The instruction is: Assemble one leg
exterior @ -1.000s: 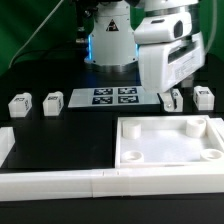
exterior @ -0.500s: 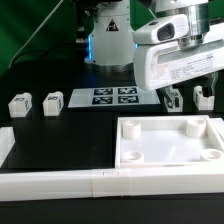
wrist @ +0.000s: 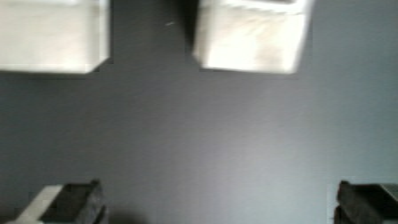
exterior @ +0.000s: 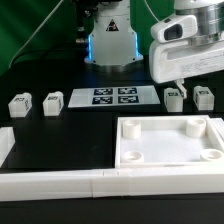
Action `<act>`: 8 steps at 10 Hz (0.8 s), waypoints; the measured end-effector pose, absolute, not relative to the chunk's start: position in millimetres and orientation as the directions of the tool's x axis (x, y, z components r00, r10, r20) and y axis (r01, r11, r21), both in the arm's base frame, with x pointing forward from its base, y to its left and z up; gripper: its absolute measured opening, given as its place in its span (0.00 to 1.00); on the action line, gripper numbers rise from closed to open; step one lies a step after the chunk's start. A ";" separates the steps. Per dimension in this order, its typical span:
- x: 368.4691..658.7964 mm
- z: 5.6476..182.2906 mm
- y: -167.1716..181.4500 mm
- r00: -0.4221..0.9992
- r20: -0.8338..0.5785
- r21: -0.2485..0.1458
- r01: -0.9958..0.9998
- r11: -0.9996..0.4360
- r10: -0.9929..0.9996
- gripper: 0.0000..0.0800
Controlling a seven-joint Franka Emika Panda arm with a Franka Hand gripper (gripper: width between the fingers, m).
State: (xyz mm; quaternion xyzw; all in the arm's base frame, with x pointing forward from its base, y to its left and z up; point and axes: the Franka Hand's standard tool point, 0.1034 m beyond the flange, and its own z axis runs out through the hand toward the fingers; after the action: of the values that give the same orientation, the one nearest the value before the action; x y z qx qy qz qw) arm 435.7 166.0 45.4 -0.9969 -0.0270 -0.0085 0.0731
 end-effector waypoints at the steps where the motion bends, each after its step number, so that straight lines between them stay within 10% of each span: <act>1: 432.9 45.5 169.9 0.998 0.013 -0.145 0.056 -0.988 0.055 0.81; 8: 417.7 45.4 191.7 0.779 -0.622 -0.116 0.009 -0.993 0.080 0.81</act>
Offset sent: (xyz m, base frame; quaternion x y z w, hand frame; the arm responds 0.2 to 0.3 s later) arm 0.0149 0.0303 0.0011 -0.0755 -0.1942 0.0501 0.9768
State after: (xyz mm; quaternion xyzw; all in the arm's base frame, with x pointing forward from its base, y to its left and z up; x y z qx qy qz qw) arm 417.7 191.7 45.4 -0.9417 -0.0235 0.3314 0.0534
